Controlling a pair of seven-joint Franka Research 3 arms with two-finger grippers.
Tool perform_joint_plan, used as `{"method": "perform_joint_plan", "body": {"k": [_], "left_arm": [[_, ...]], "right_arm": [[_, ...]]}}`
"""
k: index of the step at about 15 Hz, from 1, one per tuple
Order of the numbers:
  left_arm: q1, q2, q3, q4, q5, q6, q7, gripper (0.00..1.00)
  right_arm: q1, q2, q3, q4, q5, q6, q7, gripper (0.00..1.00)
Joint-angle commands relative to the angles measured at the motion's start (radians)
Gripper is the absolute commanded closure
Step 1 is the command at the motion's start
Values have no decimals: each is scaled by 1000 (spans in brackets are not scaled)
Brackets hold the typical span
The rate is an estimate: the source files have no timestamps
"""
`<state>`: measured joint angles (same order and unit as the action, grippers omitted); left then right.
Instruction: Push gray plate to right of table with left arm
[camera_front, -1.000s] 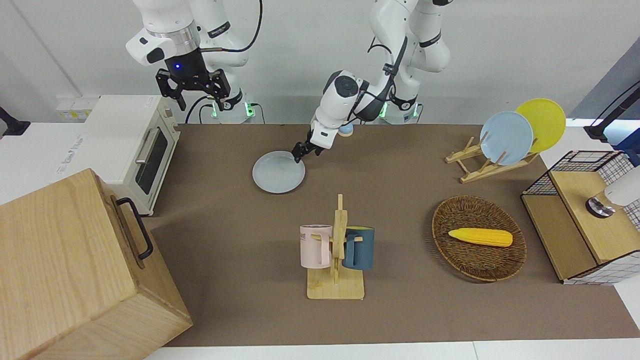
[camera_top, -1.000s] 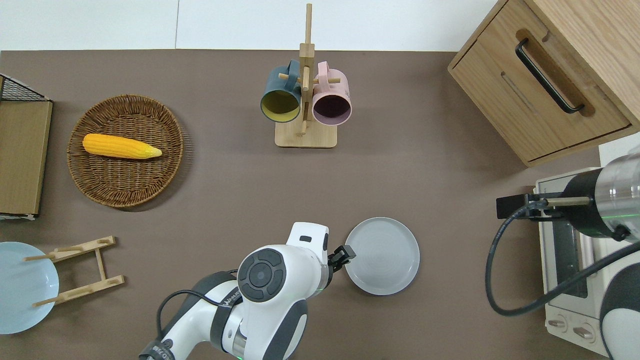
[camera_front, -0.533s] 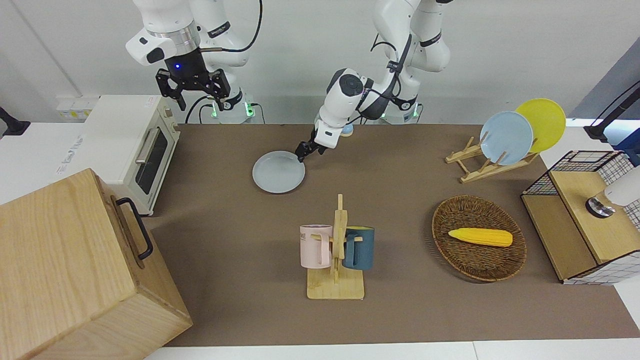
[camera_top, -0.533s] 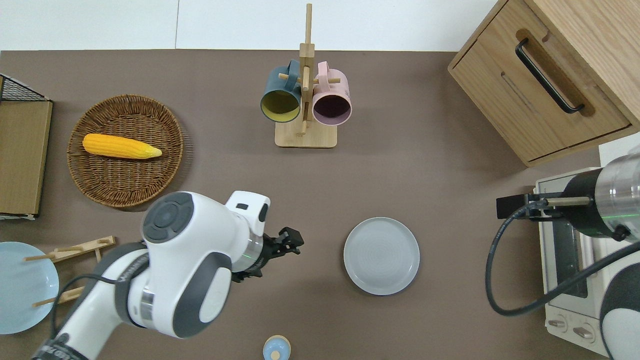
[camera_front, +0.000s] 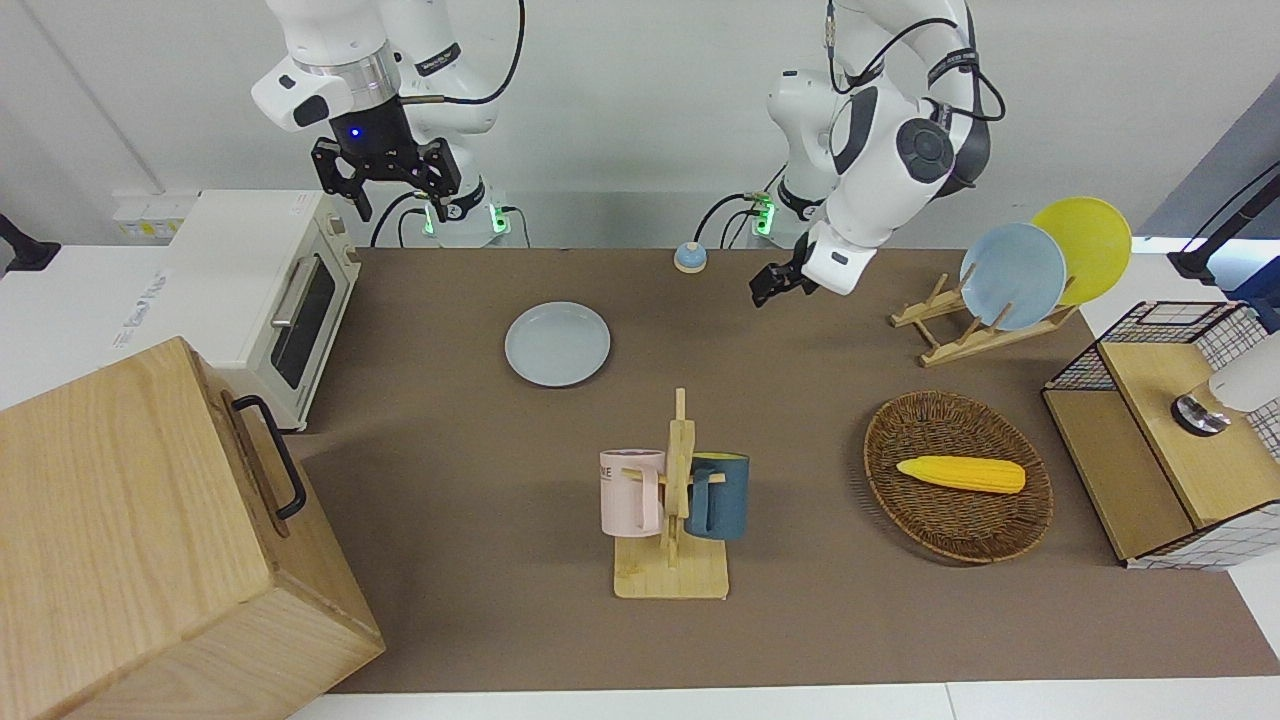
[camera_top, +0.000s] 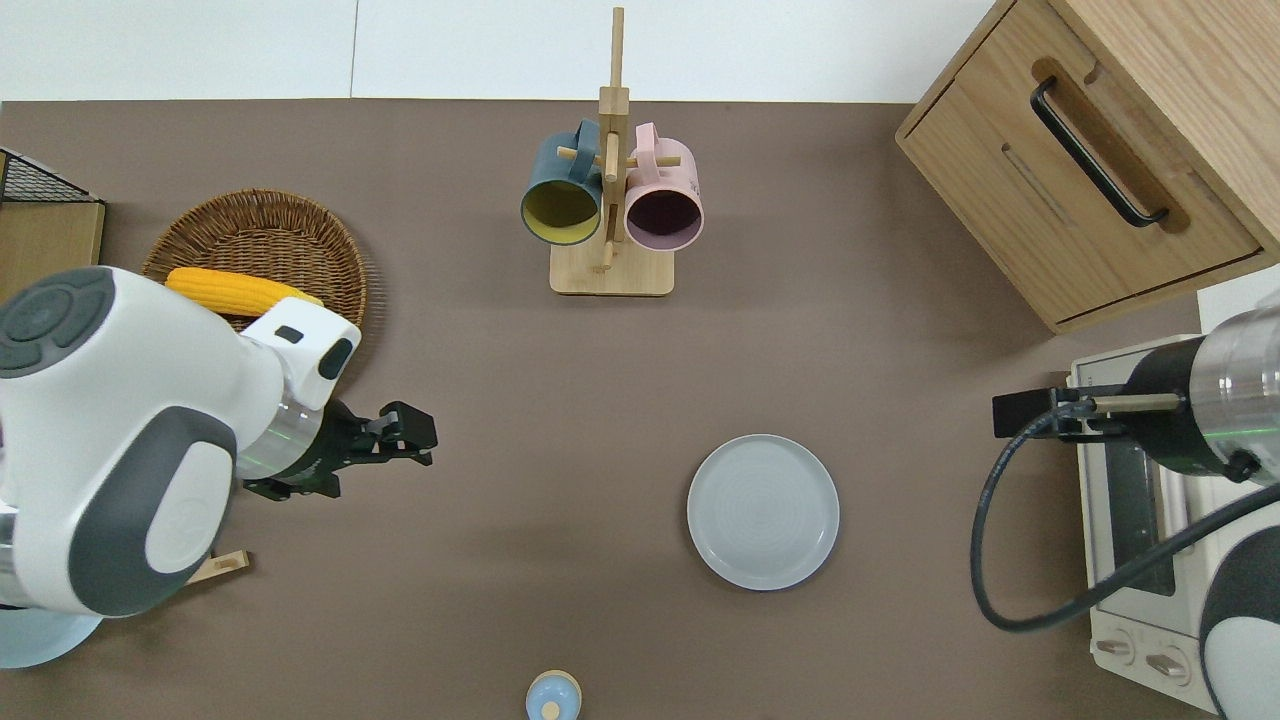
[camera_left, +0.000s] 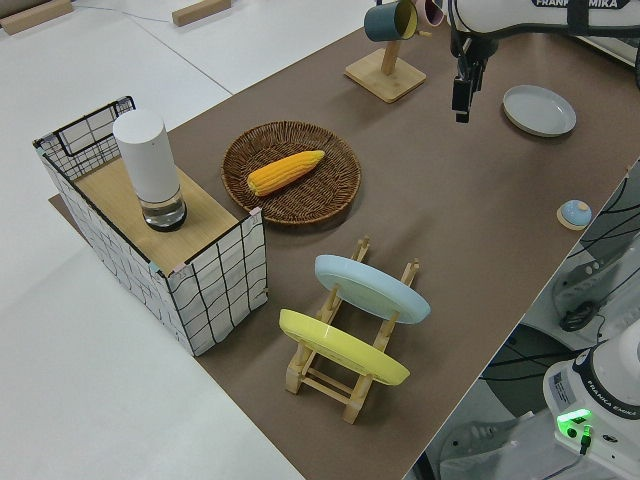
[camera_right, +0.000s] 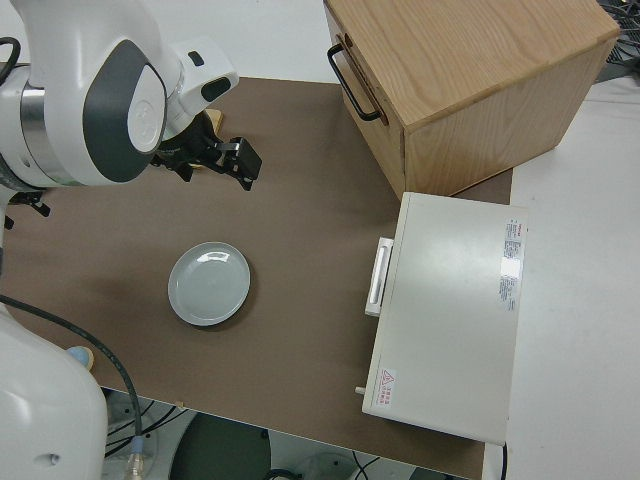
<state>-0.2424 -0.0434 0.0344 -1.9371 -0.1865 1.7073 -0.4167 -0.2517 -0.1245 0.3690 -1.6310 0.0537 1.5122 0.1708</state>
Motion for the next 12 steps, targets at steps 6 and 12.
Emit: {"method": "perform_joint_plan", "body": {"k": [6,12], "left_arm": [[103,-12,-13,266,182,-198,230,11],[117,-12,-31,337,179,-247,228,9]], "right_arm": [[-24,-27,14,-27,21,0,10,5],[-24,-27,14,-27,21,0,10,5]]}}
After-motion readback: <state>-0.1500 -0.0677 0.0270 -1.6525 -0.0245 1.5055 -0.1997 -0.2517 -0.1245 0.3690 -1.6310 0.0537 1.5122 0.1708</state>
